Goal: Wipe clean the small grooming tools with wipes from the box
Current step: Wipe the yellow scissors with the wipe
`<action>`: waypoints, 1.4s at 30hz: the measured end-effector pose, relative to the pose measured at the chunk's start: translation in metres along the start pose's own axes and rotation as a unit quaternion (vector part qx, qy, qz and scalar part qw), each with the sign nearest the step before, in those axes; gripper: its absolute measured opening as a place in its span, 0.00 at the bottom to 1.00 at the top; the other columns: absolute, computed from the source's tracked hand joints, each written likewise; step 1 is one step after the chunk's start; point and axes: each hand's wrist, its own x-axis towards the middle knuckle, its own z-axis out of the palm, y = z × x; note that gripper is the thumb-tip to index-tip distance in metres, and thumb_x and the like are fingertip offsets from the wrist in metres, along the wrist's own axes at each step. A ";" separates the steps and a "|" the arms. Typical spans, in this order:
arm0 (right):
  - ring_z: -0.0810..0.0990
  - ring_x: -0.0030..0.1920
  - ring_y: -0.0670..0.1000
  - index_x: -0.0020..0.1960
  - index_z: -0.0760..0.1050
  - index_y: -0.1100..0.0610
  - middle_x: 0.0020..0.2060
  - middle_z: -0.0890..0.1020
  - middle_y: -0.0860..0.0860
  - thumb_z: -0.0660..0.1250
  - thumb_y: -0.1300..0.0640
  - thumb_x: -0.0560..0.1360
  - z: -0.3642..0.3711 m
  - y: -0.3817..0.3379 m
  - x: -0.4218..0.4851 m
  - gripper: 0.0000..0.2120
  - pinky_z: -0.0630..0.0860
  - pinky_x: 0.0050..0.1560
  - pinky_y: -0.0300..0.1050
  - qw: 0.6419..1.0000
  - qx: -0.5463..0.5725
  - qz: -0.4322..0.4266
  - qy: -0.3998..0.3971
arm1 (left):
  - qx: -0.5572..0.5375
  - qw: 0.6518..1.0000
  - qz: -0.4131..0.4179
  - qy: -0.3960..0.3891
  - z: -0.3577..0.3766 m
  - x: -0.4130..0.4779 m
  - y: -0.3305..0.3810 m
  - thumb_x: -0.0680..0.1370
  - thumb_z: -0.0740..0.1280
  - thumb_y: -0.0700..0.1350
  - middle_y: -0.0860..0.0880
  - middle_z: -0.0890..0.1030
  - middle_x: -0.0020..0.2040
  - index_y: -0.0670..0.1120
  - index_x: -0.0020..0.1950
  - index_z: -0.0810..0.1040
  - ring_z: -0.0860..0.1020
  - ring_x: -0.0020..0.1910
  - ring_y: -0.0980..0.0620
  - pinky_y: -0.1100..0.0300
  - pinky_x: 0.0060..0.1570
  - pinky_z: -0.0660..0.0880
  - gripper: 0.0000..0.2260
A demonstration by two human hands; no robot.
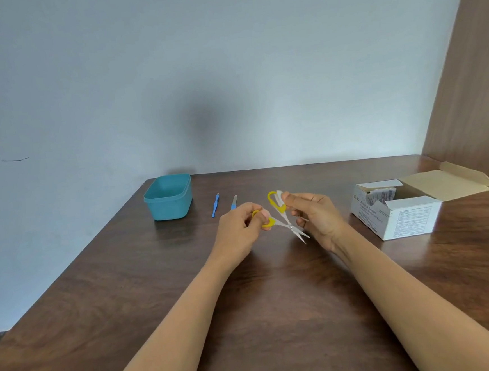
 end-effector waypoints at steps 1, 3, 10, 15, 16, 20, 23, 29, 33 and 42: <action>0.68 0.33 0.45 0.41 0.83 0.58 0.26 0.77 0.45 0.72 0.57 0.72 0.002 0.000 -0.001 0.04 0.63 0.33 0.38 1.000 -0.011 0.003 -0.011 | 0.001 1.000 0.007 -0.002 0.000 0.000 0.000 0.79 0.64 0.45 0.50 0.83 0.37 0.46 0.45 0.80 0.79 0.36 0.51 0.61 0.39 0.73 0.07; 0.68 0.33 0.46 0.43 0.83 0.59 0.25 0.77 0.45 0.73 0.58 0.71 0.003 -0.001 -0.003 0.04 0.63 0.34 0.38 0.999 -0.015 0.016 -0.024 | 0.012 1.000 0.020 -0.008 0.001 -0.002 0.001 0.80 0.63 0.44 0.50 0.82 0.37 0.44 0.46 0.79 0.75 0.33 0.58 0.69 0.35 0.69 0.07; 0.71 0.32 0.44 0.39 0.83 0.57 0.29 0.82 0.48 0.74 0.56 0.70 0.003 -0.002 -0.003 0.04 0.66 0.33 0.35 0.998 -0.035 0.042 -0.043 | 0.015 0.999 0.033 -0.001 0.004 -0.001 -0.001 0.81 0.59 0.40 0.53 0.74 0.33 0.47 0.43 0.74 0.68 0.31 0.61 0.71 0.33 0.66 0.08; 0.72 0.34 0.43 0.39 0.84 0.56 0.34 0.83 0.50 0.74 0.55 0.70 0.005 0.001 -0.004 0.05 0.65 0.36 0.37 0.991 -0.091 0.032 -0.094 | 0.000 0.999 0.019 0.040 0.003 0.003 -0.004 0.82 0.58 0.41 0.52 0.73 0.33 0.45 0.41 0.71 0.68 0.31 0.60 0.70 0.33 0.65 0.10; 0.73 0.35 0.44 0.39 0.84 0.56 0.36 0.83 0.51 0.75 0.54 0.69 0.006 0.002 -0.005 0.05 0.65 0.38 0.38 0.987 -0.113 0.031 -0.107 | -0.002 0.999 0.018 0.051 0.002 0.004 -0.004 0.82 0.58 0.41 0.51 0.73 0.34 0.45 0.41 0.71 0.68 0.31 0.59 0.70 0.33 0.65 0.10; 0.73 0.38 0.45 0.39 0.85 0.55 0.40 0.83 0.54 0.75 0.53 0.68 0.006 0.002 -0.004 0.05 0.67 0.40 0.38 0.982 -0.143 0.046 -0.116 | 0.007 0.997 0.020 0.071 0.000 0.004 -0.003 0.82 0.57 0.41 0.53 0.72 0.33 0.48 0.39 0.70 0.68 0.30 0.61 0.71 0.32 0.65 0.12; 0.72 0.35 0.44 0.39 0.85 0.56 0.33 0.81 0.50 0.74 0.56 0.69 0.006 0.001 -0.003 0.03 0.66 0.39 0.38 0.979 -0.146 0.058 -0.128 | 0.024 0.997 0.020 0.065 -0.002 0.004 -0.003 0.83 0.57 0.42 0.53 0.72 0.33 0.46 0.42 0.71 0.68 0.31 0.58 0.72 0.32 0.65 0.10; 0.70 0.33 0.45 0.39 0.84 0.58 0.29 0.79 0.49 0.74 0.58 0.69 0.006 0.000 -0.003 0.03 0.64 0.36 0.37 0.979 -0.142 0.068 -0.133 | 0.032 0.995 0.039 0.083 -0.005 0.004 -0.001 0.82 0.57 0.41 0.51 0.73 0.35 0.40 0.45 0.75 0.69 0.32 0.59 0.72 0.35 0.66 0.10; 0.71 0.33 0.44 0.38 0.84 0.57 0.29 0.79 0.49 0.74 0.58 0.69 0.005 -0.001 -0.005 0.03 0.65 0.36 0.36 0.979 -0.139 0.065 -0.135 | 0.031 0.994 0.032 0.102 -0.007 0.005 0.000 0.82 0.57 0.41 0.49 0.75 0.37 0.40 0.46 0.75 0.69 0.33 0.58 0.71 0.36 0.66 0.10; 0.76 0.35 0.44 0.30 0.83 0.53 0.31 0.83 0.50 0.73 0.60 0.69 0.006 -0.006 -0.010 0.10 0.68 0.39 0.36 0.971 -0.178 0.053 -0.154 | 0.002 0.988 -0.016 0.151 -0.018 0.012 -0.005 0.82 0.58 0.43 0.52 0.72 0.33 0.45 0.44 0.73 0.66 0.31 0.57 0.71 0.31 0.64 0.09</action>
